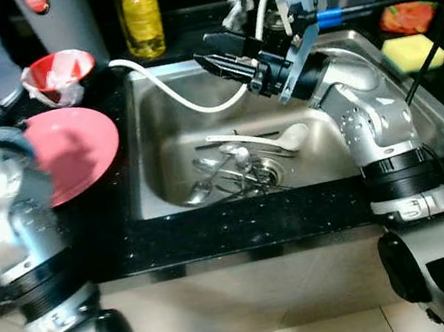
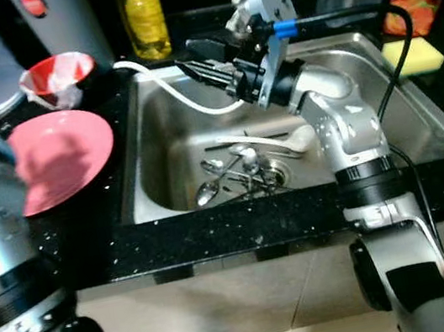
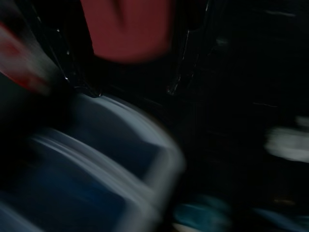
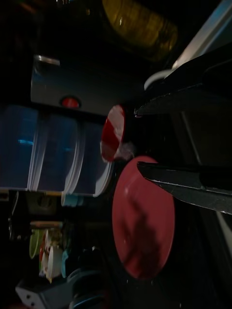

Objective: Kitchen organization

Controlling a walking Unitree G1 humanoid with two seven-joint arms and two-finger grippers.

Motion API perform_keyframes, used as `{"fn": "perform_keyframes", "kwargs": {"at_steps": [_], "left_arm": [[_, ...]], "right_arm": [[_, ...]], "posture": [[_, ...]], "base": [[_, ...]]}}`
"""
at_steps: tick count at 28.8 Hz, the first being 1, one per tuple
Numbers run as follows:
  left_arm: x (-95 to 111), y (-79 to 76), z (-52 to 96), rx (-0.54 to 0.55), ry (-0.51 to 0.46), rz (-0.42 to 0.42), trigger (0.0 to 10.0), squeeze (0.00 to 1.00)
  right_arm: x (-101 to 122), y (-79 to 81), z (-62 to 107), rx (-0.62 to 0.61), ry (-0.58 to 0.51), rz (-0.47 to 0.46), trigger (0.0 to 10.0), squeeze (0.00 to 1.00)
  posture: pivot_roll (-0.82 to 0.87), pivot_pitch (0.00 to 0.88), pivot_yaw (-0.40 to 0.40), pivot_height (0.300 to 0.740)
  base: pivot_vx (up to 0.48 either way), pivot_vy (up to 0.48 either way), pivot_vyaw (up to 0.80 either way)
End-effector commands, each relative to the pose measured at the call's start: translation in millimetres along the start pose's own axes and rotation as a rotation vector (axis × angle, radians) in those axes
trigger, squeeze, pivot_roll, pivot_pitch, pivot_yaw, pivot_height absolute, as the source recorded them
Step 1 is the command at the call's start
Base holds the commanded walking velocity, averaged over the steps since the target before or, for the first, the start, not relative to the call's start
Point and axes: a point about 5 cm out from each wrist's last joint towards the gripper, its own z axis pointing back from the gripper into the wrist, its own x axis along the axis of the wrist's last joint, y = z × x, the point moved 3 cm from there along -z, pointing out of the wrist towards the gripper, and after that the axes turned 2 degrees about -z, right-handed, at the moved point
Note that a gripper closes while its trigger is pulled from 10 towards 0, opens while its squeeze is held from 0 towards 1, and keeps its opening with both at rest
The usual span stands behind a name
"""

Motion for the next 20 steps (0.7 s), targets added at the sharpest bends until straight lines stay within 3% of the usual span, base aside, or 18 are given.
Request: {"fn": "perform_keyframes", "kwargs": {"at_steps": [1, 4, 5, 6, 13, 14, 17, 20], "left_arm": [[7.1, 22.2, -1.8, 0.085, -0.005, 0.015, 10.0, 0.0], [8.8, 36.4, -3.6, 0.146, 0.012, 0.081, 10.0, 0.0], [10.6, 41.2, -2.7, 0.168, 0.017, 0.106, 10.0, 0.23], [11.1, 44.7, -1.5, 0.184, 0.024, 0.128, 10.0, 1.0], [2.8, 49.0, 3.6, 0.213, 0.113, 0.28, 10.0, 1.0], [0.8, 48.4, 4.5, 0.211, 0.132, 0.3, 10.0, 0.0], [-19.6, 36.1, 9.4, 0.143, 0.267, 0.35, 10.0, 0.0], [-29.0, 28.4, 13.0, 0.1, 0.326, 0.37, 10.0, 0.0]], "right_arm": [[-0.3, 1.6, -2.8, 0.019, -0.001, 0.004, 10.0, 0.0], [-0.6, 2.8, -5.5, 0.029, -0.003, 0.0, 10.0, 0.0], [-0.8, 3.3, -6.7, 0.034, -0.004, -0.002, 10.0, 0.0], [-1.0, 3.7, -7.4, 0.037, -0.004, -0.003, 10.0, 0.0], [-1.8, 4.2, -7.6, 0.042, -0.001, -0.006, 10.0, 0.0], [-1.9, 4.3, -7.3, 0.042, -0.001, -0.005, 10.0, 0.0], [-2.1, 3.8, -6.8, 0.042, 0.0, -0.005, 10.0, 0.0], [-2.2, 3.4, -6.8, 0.043, -0.001, -0.004, 10.0, 0.0]], "posture": [[0.06, 0.071, -0.011, 0.74], [0.07, 0.072, -0.024, 0.74], [0.07, 0.072, -0.024, 0.74], [0.07, 0.073, -0.027, 0.74], [0.07, 0.076, -0.027, 0.74], [0.07, 0.076, -0.026, 0.74], [0.07, 0.076, -0.026, 0.74], [0.07, 0.076, -0.026, 0.74]], "base": [[0.0, 0.0, 0.0], [0.0, 0.0, 0.0], [0.0, 0.0, 0.0], [0.0, 0.0, 0.0], [0.0, 0.0, 0.0], [0.0, 0.0, 0.0], [0.0, 0.0, 0.0], [0.0, 0.0, 0.0]]}}
